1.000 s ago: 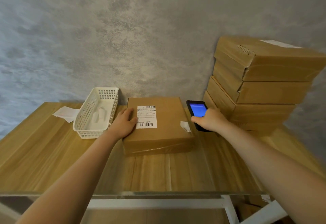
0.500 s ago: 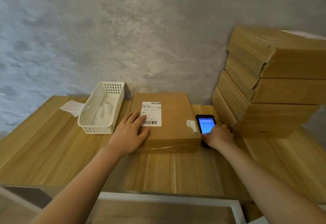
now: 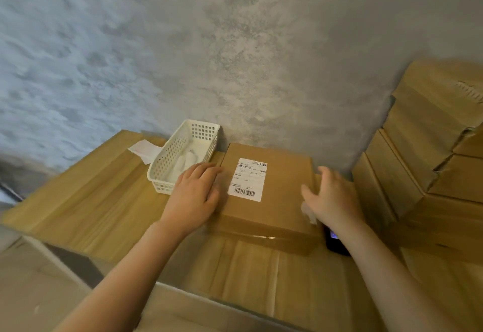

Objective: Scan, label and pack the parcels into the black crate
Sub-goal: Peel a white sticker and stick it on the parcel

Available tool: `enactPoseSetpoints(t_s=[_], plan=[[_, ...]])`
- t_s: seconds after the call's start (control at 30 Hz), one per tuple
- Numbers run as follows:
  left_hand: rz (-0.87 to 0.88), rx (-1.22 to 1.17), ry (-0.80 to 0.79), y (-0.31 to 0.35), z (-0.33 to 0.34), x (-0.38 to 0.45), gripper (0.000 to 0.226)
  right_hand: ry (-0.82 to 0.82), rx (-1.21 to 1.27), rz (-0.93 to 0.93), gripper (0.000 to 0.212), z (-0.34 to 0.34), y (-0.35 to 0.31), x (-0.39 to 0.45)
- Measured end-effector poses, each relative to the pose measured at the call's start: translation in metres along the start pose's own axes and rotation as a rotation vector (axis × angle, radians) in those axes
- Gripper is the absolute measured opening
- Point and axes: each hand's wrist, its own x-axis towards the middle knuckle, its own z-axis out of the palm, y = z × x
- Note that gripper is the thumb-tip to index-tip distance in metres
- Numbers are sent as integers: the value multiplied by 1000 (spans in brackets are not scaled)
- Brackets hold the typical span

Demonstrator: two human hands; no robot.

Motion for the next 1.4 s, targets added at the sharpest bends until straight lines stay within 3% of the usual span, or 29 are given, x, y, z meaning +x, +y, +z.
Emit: enactPoseSetpoints(t_s=[0.27,0.5,0.77,0.9,1.13,1.4], plan=[[-197,-174,150,-122,-45,32,37,-126,111,-319,46,45,-168,18],[-467,-172,-14,-259,-45,59,31,-275,180,-355,40,111,-260,27],[-521,-45,-25,-315,-13,104,48,-227,127,-239,40,154,-285,21],[-483,-41,-26,-320,-6,127,44,-208,115,-226,39,160,-287,19],[-521,-146,-17,-330,-1,136,18,-213,185,-205,35,164,-283,17],[-486,-519,141,-310,-33,126,16,-144,366,-154,25,154,-273,18]])
